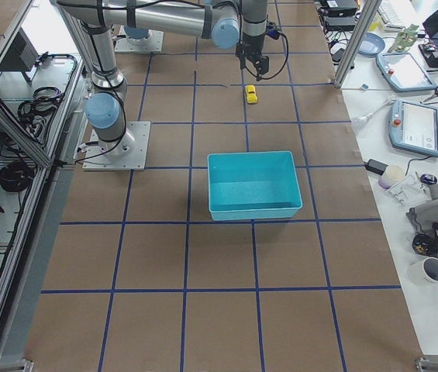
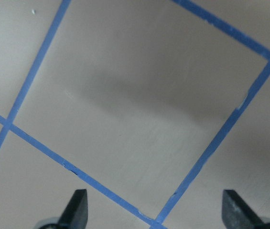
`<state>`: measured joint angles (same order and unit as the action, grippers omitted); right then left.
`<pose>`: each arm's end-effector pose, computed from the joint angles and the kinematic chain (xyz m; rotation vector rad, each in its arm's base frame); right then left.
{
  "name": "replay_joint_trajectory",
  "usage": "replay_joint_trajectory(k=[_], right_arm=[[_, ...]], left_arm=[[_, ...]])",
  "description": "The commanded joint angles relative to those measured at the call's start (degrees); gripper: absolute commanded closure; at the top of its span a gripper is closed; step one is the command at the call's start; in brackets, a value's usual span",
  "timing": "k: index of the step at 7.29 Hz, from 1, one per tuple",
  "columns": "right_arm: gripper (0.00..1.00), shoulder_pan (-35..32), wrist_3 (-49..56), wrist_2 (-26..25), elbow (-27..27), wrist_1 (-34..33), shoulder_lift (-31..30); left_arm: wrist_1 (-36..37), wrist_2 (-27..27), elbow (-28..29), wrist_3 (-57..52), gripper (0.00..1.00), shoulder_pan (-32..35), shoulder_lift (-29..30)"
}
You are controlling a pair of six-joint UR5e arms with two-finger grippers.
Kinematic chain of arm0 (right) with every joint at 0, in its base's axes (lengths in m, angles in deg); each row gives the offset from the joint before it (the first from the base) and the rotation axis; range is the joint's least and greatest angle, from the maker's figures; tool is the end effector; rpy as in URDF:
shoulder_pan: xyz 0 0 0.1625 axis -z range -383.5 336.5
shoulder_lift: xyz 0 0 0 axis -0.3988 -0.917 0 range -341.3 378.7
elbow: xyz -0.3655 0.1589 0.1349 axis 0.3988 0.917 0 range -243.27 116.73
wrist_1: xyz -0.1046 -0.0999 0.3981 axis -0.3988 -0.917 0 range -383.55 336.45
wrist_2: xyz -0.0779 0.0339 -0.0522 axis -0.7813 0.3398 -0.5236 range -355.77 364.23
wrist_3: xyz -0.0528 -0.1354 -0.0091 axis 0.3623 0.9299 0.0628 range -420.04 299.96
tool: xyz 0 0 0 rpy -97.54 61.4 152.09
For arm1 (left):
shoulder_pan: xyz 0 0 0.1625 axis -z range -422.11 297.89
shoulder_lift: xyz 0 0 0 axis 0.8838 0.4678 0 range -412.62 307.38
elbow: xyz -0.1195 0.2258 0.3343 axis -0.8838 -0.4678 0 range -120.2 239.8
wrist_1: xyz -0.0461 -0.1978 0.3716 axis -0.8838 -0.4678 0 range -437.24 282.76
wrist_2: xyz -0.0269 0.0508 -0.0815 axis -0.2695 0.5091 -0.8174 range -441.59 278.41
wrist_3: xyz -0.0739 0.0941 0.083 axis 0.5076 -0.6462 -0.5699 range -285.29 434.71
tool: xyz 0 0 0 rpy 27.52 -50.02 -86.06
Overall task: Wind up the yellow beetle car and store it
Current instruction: 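Move the right gripper over the car while the left arm lifts away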
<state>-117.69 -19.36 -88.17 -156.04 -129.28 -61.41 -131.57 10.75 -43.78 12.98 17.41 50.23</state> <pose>0.1687 -0.5611 0.3491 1.1753 -2.8518 0.0583 -0.0205 -0.5889 0.2662 1.2970 2.7156 -0.1606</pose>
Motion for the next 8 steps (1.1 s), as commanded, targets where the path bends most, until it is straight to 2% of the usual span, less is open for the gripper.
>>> replay_joint_trajectory(k=[1, 2, 4, 6, 8], right_arm=[[0.0, -6.2, 5.4, 0.0, -0.1, -3.6, 5.1], [0.0, -8.3, 7.3, 0.1, -0.1, -5.3, 7.2], [0.0, -8.7, 17.6, 0.6, -0.1, -6.5, 9.4], [0.0, -8.7, 23.5, 3.7, -0.1, -9.9, 13.5], [0.0, -8.8, 24.1, 5.4, -0.3, -11.9, 16.6]], left_arm=[[-12.6, 0.2, 3.1, 22.3, 0.0, 4.6, -5.5], [-18.6, 0.0, 5.3, 32.3, 0.0, 7.1, -7.9], [-30.8, -2.1, 11.3, 47.4, 0.0, 8.0, -10.3], [-41.1, -2.6, 16.0, 50.3, 0.0, 7.5, -13.2], [-42.1, -3.4, 17.1, 50.7, 0.0, 7.3, -14.3]])
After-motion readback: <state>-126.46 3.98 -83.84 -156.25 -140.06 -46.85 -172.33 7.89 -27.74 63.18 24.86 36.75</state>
